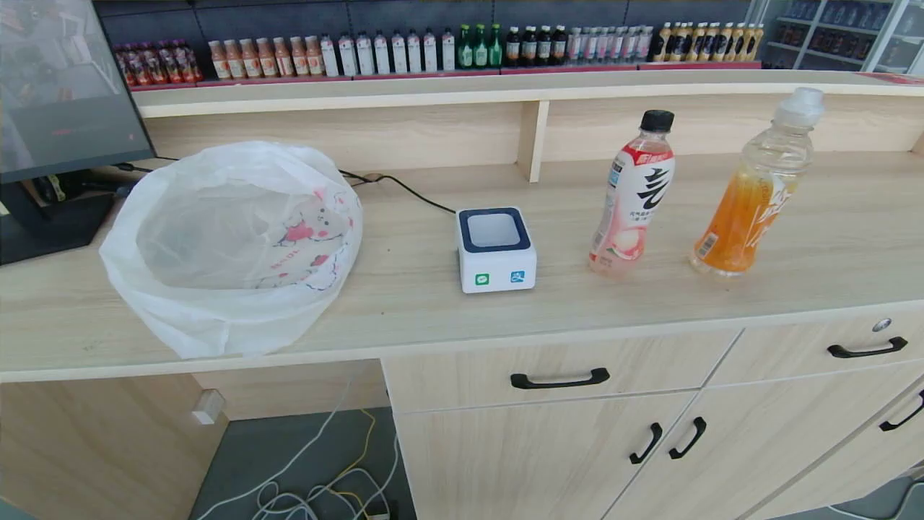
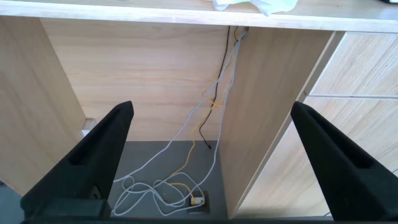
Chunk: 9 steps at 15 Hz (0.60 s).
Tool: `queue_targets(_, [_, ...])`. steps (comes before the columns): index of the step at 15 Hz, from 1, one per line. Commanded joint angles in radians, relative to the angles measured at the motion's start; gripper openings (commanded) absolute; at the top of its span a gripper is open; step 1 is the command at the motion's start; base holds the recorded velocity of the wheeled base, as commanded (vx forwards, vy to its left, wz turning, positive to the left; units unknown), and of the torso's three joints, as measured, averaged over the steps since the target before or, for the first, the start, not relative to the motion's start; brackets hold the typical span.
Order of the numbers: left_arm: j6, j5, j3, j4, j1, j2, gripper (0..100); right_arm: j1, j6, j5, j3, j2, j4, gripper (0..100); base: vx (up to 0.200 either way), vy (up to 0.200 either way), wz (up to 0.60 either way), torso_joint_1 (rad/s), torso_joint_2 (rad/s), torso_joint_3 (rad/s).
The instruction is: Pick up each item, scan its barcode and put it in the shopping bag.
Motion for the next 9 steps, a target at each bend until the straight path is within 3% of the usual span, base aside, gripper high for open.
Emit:
queue_targets(1, [0.0,0.0,0.0,0.0,0.0,0.0,100,0.136,-0.026,-0.001,-0.074,0.182,-0.013,100,0.0,0.0,0.0,0.0,0.0,0.0])
queue_targets(5, [0.0,0.0,0.0,0.0,0.0,0.0,100,0.314,-0.067,-0.007,-0.202,0.394,-0.027,100,0.0,0.0,0.0,0.0,0.0,0.0])
queue_targets(9, [0.0,0.0,0.0,0.0,0.0,0.0,100,0.435,-0.051,-0.054,-0.291,0.58,-0.16,100,0.0,0.0,0.0,0.0,0.0,0.0])
